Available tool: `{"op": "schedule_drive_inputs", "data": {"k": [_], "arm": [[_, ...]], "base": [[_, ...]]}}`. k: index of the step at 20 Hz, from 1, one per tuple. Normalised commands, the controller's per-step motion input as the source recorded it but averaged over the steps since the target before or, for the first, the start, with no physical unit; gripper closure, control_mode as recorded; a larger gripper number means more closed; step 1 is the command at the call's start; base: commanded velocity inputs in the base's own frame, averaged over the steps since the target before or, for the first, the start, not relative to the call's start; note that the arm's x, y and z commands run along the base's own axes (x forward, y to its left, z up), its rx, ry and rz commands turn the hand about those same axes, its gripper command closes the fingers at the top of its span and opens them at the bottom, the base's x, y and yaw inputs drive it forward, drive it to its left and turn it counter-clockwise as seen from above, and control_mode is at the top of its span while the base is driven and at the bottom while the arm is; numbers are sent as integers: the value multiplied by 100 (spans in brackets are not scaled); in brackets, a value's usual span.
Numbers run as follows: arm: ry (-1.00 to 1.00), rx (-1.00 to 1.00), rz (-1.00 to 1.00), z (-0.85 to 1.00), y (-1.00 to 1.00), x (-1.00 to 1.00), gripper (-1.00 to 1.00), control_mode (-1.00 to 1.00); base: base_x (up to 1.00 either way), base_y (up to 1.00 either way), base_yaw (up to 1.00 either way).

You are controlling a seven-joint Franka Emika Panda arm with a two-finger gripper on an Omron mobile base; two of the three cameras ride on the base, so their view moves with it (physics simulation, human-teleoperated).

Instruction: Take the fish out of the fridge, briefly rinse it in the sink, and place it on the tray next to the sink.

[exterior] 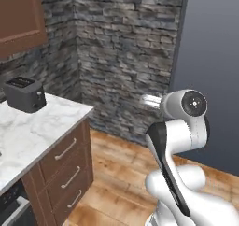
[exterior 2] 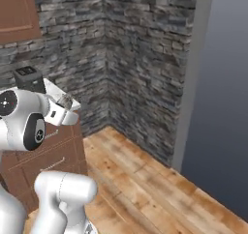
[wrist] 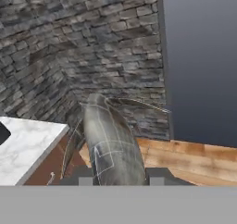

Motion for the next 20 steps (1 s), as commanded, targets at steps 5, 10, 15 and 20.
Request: {"op": "schedule_drive_inputs", "data": {"k": [5,10,15,20], "arm": [[0,0,0,0,0,0,100,100],[0,0,0,0,0,0,100,100],[0,0,0,0,0,0,100,100],[0,0,0,0,0,0,100,100]], "base": [[0,15,97],[0,15,97],[0,15,97],[3,19,92]]}}
